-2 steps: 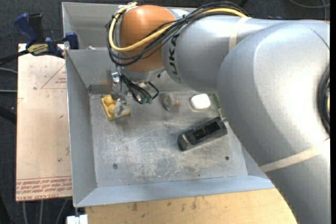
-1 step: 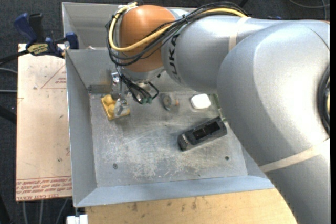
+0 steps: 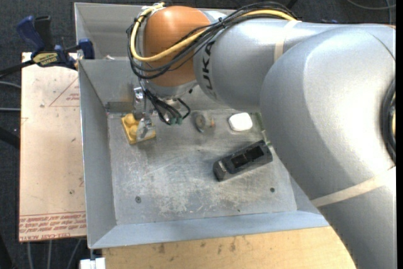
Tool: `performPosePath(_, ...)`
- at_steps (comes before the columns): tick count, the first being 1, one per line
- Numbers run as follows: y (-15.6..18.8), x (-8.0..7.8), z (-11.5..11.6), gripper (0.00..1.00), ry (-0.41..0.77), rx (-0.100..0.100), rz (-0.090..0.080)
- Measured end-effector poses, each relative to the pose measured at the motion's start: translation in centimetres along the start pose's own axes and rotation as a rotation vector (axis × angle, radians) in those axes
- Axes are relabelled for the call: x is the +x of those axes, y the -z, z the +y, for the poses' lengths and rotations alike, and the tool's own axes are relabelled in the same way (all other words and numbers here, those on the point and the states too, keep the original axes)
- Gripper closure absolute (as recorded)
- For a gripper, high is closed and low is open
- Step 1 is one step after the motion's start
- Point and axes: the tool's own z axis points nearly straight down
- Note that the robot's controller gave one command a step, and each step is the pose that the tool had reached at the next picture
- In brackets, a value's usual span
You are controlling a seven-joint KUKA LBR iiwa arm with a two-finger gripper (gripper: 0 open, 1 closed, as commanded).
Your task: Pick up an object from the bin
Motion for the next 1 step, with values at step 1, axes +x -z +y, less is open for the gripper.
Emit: performPosePath(1, 0.00, 0.00, 0.01, 1.00, 0.000, 0.000, 0.000)
